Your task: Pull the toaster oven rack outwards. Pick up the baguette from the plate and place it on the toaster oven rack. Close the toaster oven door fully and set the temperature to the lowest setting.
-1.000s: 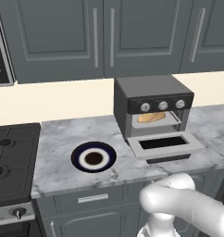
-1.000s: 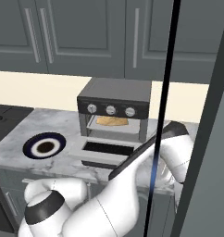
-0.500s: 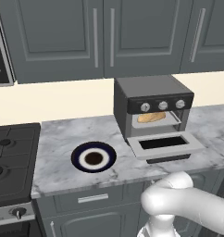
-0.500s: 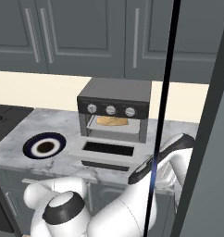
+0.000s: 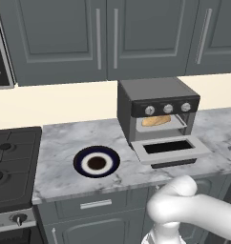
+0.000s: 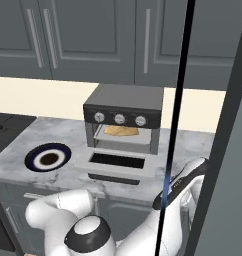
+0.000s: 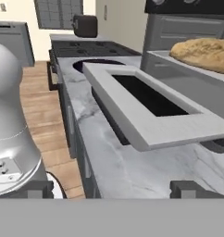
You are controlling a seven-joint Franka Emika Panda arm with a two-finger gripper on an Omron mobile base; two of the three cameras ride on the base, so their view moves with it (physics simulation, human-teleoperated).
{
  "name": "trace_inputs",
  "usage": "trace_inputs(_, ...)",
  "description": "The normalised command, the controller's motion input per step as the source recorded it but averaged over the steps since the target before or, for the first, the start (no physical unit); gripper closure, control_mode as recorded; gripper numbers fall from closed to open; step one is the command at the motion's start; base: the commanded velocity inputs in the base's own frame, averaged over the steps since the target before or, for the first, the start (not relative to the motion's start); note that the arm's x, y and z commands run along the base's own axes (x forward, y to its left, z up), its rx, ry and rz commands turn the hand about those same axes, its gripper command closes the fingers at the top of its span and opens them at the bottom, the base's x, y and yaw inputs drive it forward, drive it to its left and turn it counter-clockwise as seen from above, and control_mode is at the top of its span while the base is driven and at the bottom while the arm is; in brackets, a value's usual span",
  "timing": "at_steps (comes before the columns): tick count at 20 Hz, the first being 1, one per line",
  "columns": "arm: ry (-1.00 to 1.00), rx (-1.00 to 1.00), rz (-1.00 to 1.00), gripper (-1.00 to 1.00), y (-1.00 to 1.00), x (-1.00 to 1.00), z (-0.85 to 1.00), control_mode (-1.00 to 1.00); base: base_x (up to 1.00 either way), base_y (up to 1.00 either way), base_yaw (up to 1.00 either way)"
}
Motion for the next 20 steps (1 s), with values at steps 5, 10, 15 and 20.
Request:
trace_inputs(5, 0.00, 0.06, 0.00, -1.00, 0.00, 0.35, -0.41, -1.00, 0.00, 0.00, 0.00)
trace_inputs(10, 0.00, 0.02, 0.00, -1.00, 0.09, 0.35, -0.38, -1.00, 0.00, 0.00, 0.00)
trace_inputs(15, 0.00, 0.00, 0.00, -1.00, 0.17, 0.29, -0.33, -1.00, 0.00, 0.00, 0.00)
trace_inputs(20, 0.00, 0.00, 0.00, -1.00, 0.12, 0.34, -0.34, -1.00, 0.00, 0.00, 0.00)
